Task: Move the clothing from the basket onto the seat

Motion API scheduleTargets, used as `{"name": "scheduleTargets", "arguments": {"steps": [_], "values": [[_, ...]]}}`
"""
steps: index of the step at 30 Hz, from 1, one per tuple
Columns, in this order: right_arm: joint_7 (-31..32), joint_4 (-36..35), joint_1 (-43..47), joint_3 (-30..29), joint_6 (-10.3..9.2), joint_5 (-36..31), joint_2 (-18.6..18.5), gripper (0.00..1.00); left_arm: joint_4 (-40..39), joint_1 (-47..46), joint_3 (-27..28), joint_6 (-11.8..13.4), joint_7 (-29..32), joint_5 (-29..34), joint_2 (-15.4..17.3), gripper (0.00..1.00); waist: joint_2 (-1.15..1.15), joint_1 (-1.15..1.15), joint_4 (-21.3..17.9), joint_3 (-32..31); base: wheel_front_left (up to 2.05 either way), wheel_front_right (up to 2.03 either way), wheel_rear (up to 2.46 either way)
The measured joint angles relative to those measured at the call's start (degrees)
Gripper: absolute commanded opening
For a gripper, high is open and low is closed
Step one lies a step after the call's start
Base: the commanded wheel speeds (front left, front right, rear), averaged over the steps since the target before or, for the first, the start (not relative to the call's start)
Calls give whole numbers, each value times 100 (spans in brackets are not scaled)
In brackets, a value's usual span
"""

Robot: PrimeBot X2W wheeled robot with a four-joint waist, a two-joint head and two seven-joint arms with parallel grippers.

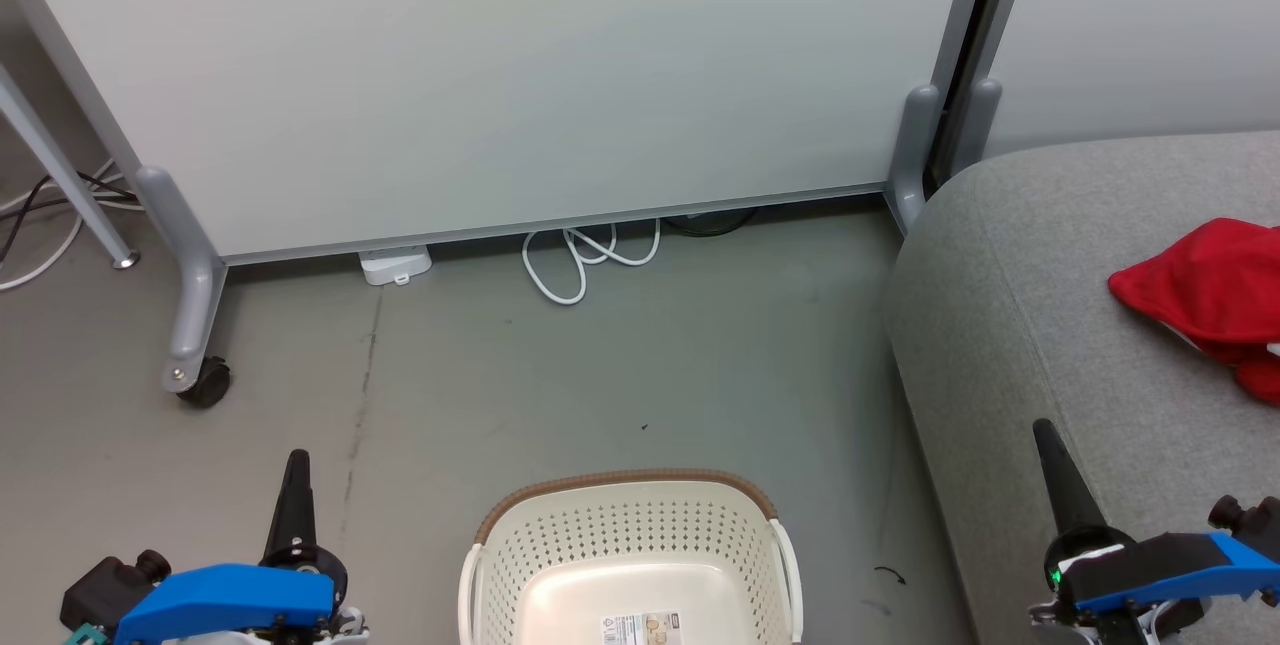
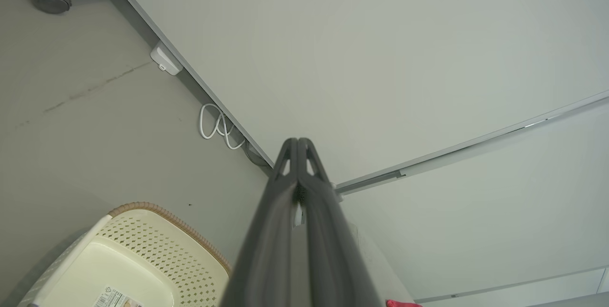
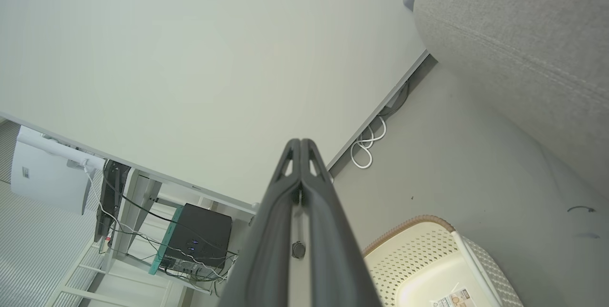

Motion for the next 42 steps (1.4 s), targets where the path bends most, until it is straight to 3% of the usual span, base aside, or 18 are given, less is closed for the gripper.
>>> {"name": "scheduleTargets", "arguments": {"steps": [42], "values": [[230,52,-235,-76,-1,2262,-8,0,-286,-230,271,0,555,-1956,-41,0,0,-1,-18,8,0,0,0]]}}
